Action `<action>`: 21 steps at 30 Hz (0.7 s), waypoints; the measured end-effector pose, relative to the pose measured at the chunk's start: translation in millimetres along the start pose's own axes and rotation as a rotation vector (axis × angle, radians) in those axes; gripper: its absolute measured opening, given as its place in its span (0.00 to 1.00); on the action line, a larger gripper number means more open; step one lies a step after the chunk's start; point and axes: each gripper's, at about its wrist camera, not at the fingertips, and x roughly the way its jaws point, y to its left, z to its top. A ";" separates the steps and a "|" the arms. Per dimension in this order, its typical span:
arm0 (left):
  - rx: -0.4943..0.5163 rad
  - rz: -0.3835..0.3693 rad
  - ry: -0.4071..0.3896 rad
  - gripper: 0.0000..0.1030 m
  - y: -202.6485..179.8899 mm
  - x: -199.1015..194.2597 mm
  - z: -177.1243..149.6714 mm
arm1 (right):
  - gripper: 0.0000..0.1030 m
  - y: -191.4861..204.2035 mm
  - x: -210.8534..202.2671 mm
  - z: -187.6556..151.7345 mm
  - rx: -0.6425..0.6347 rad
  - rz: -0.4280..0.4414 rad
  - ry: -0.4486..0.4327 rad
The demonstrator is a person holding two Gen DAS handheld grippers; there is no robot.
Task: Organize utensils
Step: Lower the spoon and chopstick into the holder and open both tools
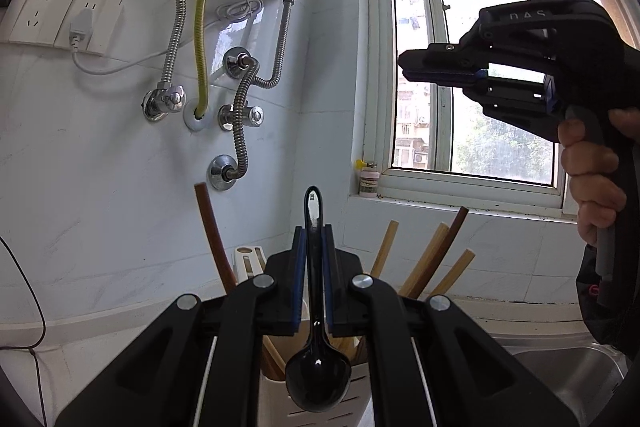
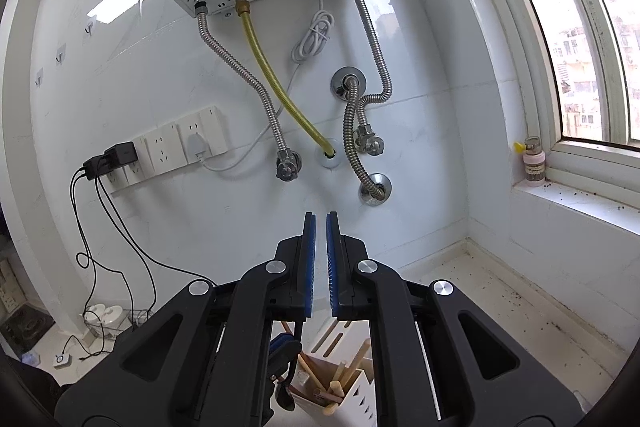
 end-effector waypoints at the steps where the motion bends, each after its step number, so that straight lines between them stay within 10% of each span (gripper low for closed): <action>1: 0.000 0.000 0.002 0.08 0.3 0.5 -0.5 | 0.05 -0.7 0.3 -1.0 0.004 -0.001 0.003; 21: 0.036 0.007 -0.122 0.08 -2.6 13.6 11.4 | 0.07 -5.5 4.0 -7.0 0.036 -0.011 0.018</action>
